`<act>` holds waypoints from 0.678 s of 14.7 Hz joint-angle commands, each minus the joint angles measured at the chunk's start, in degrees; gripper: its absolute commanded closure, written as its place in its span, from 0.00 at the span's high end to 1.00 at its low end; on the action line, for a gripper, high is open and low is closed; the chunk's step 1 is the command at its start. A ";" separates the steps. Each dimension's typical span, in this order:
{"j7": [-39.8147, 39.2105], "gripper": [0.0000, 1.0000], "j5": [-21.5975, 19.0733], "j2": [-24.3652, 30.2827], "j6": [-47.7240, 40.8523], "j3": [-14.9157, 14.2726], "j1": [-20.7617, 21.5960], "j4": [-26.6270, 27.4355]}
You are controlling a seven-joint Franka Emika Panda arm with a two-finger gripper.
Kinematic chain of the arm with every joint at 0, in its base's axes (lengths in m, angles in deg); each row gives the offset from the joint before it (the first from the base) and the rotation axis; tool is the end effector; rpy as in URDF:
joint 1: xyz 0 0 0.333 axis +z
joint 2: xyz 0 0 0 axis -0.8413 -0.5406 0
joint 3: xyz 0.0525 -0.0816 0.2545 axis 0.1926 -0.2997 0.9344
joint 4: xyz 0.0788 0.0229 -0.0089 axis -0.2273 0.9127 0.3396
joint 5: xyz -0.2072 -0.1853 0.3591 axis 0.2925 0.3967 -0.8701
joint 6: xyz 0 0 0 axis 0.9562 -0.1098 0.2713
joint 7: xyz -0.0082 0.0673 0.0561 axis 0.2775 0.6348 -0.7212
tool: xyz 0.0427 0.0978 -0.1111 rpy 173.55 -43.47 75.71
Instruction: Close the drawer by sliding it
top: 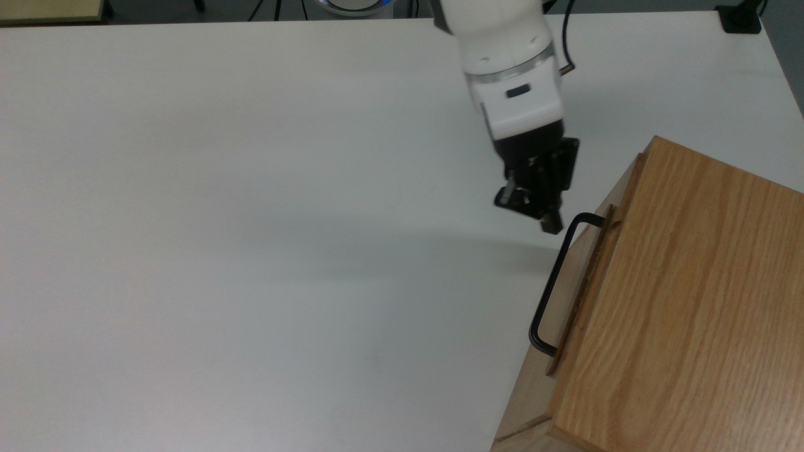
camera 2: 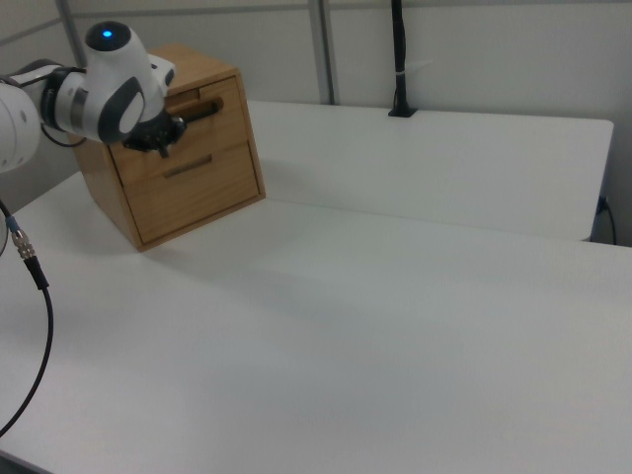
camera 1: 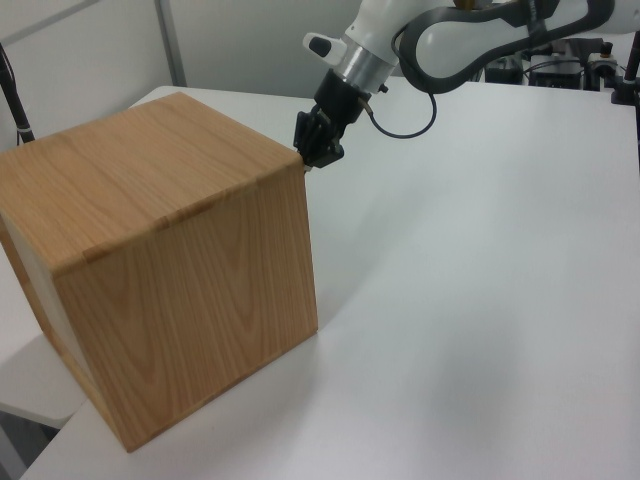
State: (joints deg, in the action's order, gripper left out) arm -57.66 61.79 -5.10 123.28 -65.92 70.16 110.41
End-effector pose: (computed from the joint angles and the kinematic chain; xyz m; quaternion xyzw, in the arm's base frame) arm 0.7565 0.2618 0.4055 -0.8618 -0.4065 -0.2932 0.0778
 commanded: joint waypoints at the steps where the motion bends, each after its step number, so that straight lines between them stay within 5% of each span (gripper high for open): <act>1: -0.57 0.00 0.67 1.53 -6.45 -0.43 -3.73 1.53; 5: 1.71 0.00 2.07 3.37 -15.59 -1.48 -8.74 2.41; 10: 8.64 0.00 6.98 8.11 -26.39 -6.56 -12.09 3.38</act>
State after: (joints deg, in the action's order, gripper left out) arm -55.05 65.13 -2.38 103.64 -69.08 58.48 110.56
